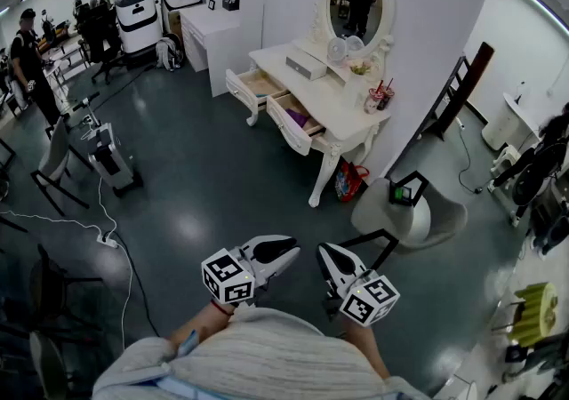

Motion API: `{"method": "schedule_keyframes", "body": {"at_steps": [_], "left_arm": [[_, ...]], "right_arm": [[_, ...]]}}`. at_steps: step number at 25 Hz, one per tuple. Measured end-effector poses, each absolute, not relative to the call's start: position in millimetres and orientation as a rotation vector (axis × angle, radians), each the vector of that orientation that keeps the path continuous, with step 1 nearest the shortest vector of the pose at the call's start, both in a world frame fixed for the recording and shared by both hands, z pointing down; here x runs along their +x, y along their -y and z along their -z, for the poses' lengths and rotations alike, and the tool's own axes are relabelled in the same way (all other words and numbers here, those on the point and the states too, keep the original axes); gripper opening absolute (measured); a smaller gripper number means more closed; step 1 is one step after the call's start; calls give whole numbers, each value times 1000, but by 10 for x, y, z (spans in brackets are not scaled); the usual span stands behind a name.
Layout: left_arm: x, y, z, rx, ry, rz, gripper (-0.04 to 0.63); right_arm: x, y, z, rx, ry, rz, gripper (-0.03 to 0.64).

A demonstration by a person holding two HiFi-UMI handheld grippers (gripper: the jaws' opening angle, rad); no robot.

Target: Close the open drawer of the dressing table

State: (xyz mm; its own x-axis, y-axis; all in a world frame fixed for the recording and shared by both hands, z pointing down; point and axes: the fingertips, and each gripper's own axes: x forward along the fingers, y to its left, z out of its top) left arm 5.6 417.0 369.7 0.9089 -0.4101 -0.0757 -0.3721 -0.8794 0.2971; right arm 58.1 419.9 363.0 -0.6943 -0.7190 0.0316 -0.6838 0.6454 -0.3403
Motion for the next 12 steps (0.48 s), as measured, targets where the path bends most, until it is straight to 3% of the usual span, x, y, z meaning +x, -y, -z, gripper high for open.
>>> {"method": "schedule_keyframes", "body": {"at_steps": [12], "left_arm": [[185, -4110, -3711, 2785, 574, 201, 75]], "right_arm": [[713, -4142, -3669, -1187, -2741, 530, 9]]}}
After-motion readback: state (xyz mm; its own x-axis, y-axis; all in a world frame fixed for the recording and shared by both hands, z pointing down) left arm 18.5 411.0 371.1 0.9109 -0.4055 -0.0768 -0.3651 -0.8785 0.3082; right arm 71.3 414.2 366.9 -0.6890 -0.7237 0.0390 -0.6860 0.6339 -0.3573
